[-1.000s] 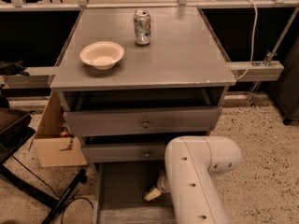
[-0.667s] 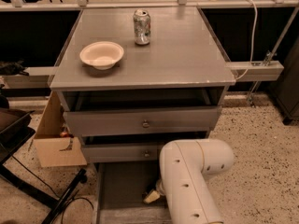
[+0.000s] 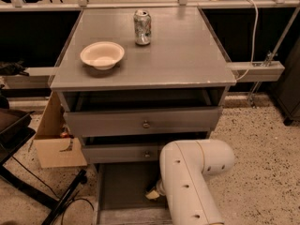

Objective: Pick sponge from bottom drawer and place on counter

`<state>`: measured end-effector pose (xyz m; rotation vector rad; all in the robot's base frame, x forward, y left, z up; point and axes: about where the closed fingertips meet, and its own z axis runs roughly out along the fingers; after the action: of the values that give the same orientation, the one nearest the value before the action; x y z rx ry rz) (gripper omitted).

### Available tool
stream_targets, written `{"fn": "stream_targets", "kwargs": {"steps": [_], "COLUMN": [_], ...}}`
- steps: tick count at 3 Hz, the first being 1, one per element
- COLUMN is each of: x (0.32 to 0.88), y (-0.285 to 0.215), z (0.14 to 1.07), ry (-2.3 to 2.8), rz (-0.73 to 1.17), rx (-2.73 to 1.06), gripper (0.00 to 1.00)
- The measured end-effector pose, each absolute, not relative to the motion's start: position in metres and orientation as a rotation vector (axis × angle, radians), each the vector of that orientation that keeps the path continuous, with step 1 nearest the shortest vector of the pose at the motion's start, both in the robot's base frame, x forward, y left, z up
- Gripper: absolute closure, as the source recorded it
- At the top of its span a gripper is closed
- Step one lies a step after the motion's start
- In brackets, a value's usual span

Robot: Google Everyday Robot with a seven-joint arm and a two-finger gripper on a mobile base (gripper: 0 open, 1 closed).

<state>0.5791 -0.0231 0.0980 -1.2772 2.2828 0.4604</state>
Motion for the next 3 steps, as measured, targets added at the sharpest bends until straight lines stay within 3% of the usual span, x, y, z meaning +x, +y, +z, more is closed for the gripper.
{"fn": "stream_targets", "kwargs": {"steps": [2,3], "x": [0.573,0.561], "y": [-0.029,-0.059], "z": [0.139,0.195], "ry": [2.209,2.13], "rz": [0.5,0.543], "rx": [-1.272,-1.265], "gripper": [0.97,1.0]}}
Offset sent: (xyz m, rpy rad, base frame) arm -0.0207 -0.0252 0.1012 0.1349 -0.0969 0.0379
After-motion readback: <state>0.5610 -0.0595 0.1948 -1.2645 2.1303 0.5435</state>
